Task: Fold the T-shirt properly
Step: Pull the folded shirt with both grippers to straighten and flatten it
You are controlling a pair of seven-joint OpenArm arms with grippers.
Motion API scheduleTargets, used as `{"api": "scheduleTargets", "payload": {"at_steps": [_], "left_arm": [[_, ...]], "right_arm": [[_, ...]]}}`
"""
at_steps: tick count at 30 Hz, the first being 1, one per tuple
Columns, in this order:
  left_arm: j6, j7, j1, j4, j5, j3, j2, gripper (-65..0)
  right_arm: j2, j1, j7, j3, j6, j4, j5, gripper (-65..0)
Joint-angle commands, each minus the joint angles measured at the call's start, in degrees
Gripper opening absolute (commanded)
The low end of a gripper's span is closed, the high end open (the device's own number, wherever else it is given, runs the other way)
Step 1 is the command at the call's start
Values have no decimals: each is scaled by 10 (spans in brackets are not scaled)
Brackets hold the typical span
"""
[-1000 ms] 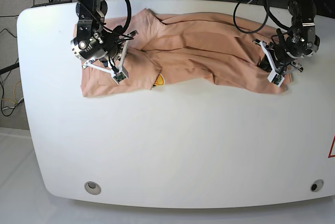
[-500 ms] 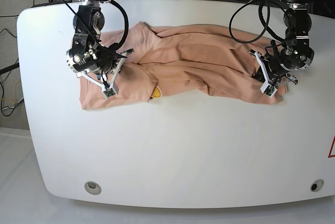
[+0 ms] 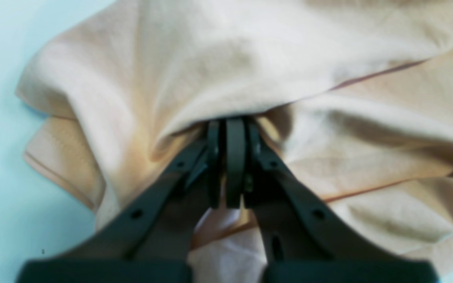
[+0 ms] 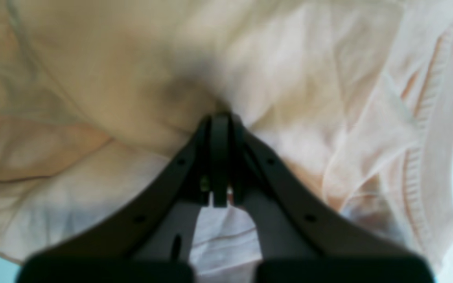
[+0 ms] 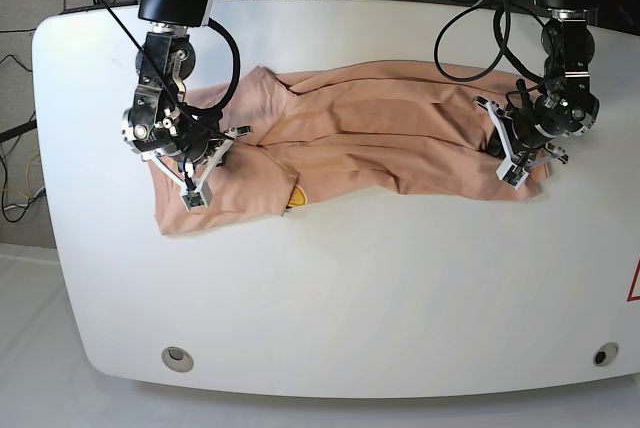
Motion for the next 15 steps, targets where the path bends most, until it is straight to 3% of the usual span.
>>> {"api": "scheduleTargets", "payload": {"at_steps": [1, 15], "left_arm": [[-3, 75, 6, -21, 48, 5, 0, -646], [-3, 75, 4, -33, 48, 3, -16, -646]], "right_arm": [[-4, 0, -15, 4, -18, 2, -9, -635], [-9, -21, -15, 74, -31, 4, -10, -636]]}}
